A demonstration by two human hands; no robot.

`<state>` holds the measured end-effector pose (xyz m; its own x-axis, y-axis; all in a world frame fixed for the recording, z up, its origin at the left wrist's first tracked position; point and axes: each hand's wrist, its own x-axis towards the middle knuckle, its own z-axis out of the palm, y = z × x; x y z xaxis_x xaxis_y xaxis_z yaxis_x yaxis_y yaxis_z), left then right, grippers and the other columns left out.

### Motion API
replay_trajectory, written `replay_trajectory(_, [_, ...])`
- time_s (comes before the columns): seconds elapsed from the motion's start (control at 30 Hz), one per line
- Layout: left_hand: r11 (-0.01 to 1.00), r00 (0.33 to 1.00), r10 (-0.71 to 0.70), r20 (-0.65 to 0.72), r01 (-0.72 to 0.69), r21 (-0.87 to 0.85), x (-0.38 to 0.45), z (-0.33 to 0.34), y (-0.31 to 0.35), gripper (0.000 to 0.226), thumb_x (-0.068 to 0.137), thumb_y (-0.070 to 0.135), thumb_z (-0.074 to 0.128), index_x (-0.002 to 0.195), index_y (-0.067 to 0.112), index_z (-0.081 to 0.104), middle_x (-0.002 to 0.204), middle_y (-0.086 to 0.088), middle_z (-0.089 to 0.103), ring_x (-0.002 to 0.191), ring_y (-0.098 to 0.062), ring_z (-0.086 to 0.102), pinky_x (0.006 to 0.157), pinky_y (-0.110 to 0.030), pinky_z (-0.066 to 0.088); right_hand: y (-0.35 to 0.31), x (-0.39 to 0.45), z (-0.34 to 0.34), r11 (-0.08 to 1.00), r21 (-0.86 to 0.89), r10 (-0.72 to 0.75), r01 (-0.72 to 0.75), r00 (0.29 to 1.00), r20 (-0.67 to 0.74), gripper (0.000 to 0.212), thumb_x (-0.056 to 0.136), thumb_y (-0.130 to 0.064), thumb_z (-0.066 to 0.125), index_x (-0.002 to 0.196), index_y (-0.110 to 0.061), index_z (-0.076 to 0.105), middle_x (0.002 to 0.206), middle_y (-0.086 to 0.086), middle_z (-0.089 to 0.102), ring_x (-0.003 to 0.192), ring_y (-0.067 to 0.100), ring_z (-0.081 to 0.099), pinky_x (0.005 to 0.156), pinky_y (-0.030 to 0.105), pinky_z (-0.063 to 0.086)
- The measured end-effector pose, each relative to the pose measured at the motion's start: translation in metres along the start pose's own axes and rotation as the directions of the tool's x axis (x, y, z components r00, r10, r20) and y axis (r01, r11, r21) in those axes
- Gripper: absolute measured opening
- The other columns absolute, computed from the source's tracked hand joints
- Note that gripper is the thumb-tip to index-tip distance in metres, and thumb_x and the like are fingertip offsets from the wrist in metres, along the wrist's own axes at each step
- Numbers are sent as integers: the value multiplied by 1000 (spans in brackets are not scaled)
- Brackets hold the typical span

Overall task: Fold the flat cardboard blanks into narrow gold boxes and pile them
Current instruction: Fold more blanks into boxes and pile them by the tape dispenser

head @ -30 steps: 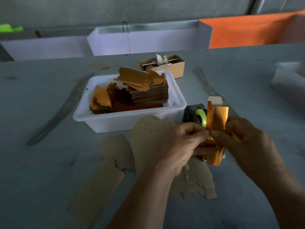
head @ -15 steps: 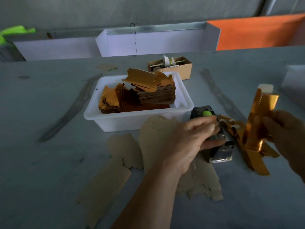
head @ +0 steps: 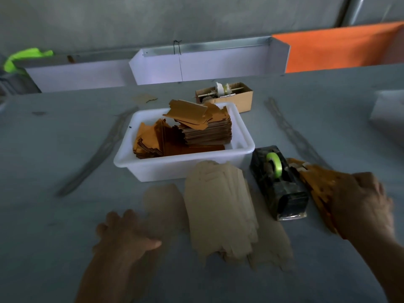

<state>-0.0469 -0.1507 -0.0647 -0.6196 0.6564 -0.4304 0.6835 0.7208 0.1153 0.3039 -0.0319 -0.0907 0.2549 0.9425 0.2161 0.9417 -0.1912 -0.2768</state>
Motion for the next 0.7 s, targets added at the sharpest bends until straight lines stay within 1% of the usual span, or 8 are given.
replay_trajectory(0.1, [998, 997, 32, -65, -28, 60, 3, 8, 3, 75, 66, 49, 80, 121, 14, 44, 127, -11, 37, 125, -33, 36, 100, -36, 39, -8, -9, -13, 983, 167, -57, 76, 991, -119, 24, 89, -10, 55, 110, -3, 62, 119, 21, 46, 109, 42, 41, 91, 52, 39])
replay_trajectory(0.2, [997, 999, 25, -20, -27, -78, 10, 3, 5, 69, 61, 38, 87, 109, 9, 47, 119, -12, 53, 114, -30, 52, 91, -33, 46, -25, -26, -30, 899, 370, -145, 235, 956, -256, 17, 90, -16, 57, 101, -8, 67, 110, 15, 52, 103, 37, 49, 87, 48, 44])
replay_trajectory(0.27, [993, 998, 62, 24, -59, -98, 10, 0, 5, 57, 62, 36, 86, 99, 9, 53, 109, -10, 62, 103, -25, 60, 81, -29, 47, -34, -37, -38, 847, 413, -218, 336, 926, -307, 13, 89, -12, 60, 97, -8, 69, 106, 12, 57, 100, 33, 53, 84, 45, 46])
replay_trajectory(0.37, [980, 992, 124, 10, -121, -156, 9, 3, 3, 35, 68, 39, 80, 83, 14, 62, 86, -1, 67, 84, -18, 65, 58, -25, 40, -47, -47, -46, 820, 469, -193, 328, 930, -313, 15, 85, -11, 65, 100, -8, 70, 117, 13, 54, 98, 30, 55, 81, 34, 45])
replay_trajectory(0.43, [959, 993, 104, -54, -115, -259, 4, -5, 2, 34, 69, 49, 73, 77, 17, 67, 75, 0, 68, 70, -15, 63, 55, -24, 41, -54, -51, -50, 805, 486, -196, 340, 926, -323, 18, 85, -10, 65, 101, -6, 70, 116, 11, 56, 92, 22, 55, 77, 21, 39])
replay_trajectory(0.5, [854, 988, 142, -56, -151, -498, 6, -22, 0, 25, 73, 37, 78, 81, 16, 68, 76, -6, 71, 72, -23, 66, 67, -35, 52, -63, -53, -54, 769, 537, -209, 345, 931, -299, 18, 85, -10, 63, 101, -6, 70, 113, 7, 58, 88, 16, 55, 69, 9, 36])
replay_trajectory(0.57, [690, 970, 224, -92, -224, -688, 2, -45, -1, 21, 72, 19, 82, 86, 12, 69, 71, -6, 73, 70, -28, 68, 67, -41, 53, -73, -56, -56, 719, 604, -234, 344, 938, -256, 18, 84, -11, 62, 100, -9, 71, 110, 2, 59, 85, 8, 58, 71, -2, 38])
replay_trajectory(0.7, [424, 913, 355, -202, -350, -835, -14, -76, 12, 48, 50, 35, 88, 93, 22, 73, 87, -2, 75, 79, -25, 71, 72, -45, 55, -97, -65, -57, 607, 733, -304, 308, 942, -144, 17, 82, -16, 60, 94, -24, 69, 101, -15, 61, 95, -7, 55, 75, -1, 40])
